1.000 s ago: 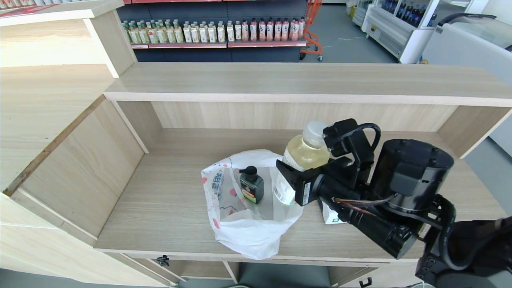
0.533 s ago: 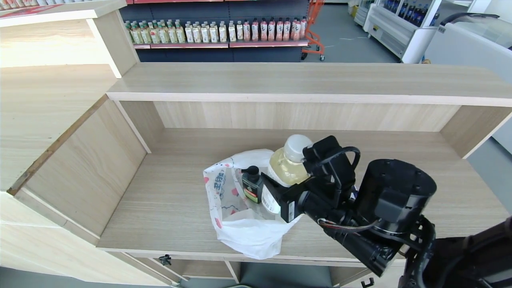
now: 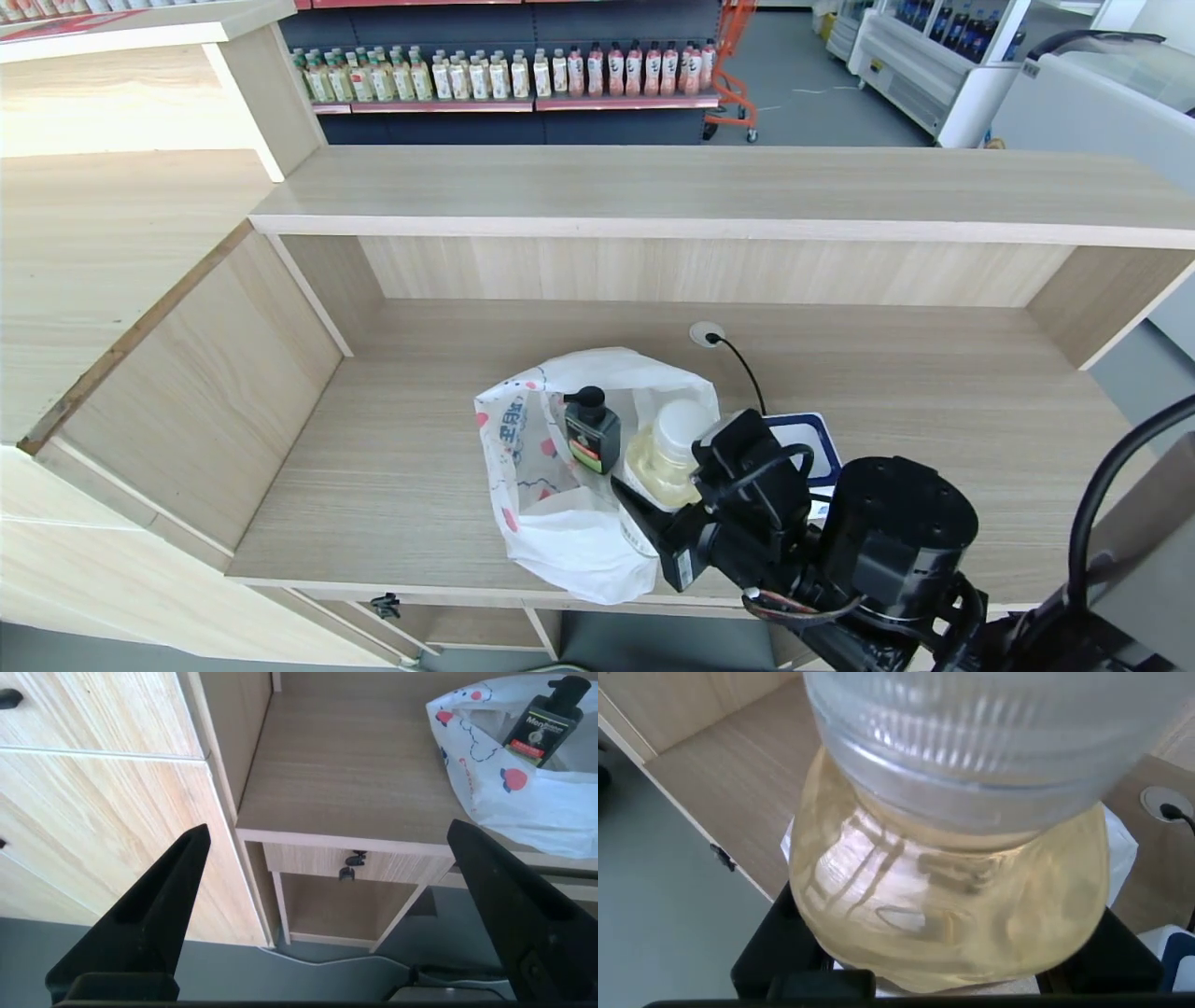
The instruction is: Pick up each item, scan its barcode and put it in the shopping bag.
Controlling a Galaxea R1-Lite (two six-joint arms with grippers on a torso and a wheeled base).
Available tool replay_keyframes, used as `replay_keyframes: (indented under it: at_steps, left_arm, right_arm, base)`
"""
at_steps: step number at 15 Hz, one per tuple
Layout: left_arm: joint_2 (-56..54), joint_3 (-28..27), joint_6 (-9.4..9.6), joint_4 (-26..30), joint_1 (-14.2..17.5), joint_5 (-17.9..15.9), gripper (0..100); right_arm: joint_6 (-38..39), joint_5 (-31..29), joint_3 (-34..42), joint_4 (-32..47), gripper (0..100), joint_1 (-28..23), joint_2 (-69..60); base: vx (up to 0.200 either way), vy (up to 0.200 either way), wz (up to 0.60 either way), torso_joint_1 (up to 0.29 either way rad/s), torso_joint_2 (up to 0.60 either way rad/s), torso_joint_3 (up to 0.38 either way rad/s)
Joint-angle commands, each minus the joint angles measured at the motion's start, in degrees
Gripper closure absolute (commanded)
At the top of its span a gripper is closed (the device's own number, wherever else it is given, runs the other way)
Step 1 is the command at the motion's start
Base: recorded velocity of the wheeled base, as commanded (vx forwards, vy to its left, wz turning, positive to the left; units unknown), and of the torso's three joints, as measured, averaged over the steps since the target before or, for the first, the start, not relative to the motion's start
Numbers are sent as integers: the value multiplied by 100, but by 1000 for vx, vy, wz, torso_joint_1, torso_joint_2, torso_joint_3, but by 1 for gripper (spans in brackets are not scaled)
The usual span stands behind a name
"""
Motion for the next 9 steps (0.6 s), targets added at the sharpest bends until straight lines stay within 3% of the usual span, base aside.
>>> replay_keyframes:
  at_steps: [1, 9]
  left_arm:
    - [-2, 0, -2, 5, 0, 1, 0]
    - [-2, 0, 7, -4, 0, 1, 0]
  right_arm:
    - [3, 21, 146, -397, 100, -25, 341]
    - [170, 469, 181, -476, 100, -218, 438]
  base:
    - [0, 0, 0, 0, 0, 0]
    - [0, 0, 0, 0, 0, 0]
